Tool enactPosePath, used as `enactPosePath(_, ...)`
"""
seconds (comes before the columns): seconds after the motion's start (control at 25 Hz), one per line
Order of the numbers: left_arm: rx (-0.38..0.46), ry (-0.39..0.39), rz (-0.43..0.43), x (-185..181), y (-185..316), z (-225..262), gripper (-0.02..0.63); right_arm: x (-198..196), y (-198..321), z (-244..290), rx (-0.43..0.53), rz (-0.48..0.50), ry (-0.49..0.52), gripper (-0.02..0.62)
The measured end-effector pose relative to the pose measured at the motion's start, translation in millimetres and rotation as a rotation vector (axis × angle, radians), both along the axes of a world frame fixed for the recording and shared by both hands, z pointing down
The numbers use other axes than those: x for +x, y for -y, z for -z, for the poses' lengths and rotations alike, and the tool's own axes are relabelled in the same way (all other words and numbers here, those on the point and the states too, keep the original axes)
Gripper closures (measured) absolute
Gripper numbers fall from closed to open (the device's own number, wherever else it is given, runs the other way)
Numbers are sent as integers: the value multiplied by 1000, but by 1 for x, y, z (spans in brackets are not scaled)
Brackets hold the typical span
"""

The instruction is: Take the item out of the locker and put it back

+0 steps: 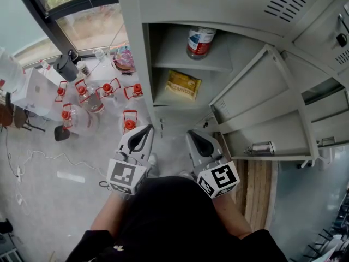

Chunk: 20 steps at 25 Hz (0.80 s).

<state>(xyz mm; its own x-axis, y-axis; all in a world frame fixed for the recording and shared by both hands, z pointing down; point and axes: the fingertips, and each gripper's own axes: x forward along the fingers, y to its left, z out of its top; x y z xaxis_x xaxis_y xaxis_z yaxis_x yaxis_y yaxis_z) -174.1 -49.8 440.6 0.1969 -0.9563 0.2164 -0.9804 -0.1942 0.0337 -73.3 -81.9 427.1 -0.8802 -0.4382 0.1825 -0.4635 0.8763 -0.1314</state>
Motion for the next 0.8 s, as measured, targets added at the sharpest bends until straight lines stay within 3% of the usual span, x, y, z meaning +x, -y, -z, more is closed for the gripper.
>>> enactPosePath(0.8,-11,5,0,6,1,-3,592,-5,-3,0,9,32,-12,597)
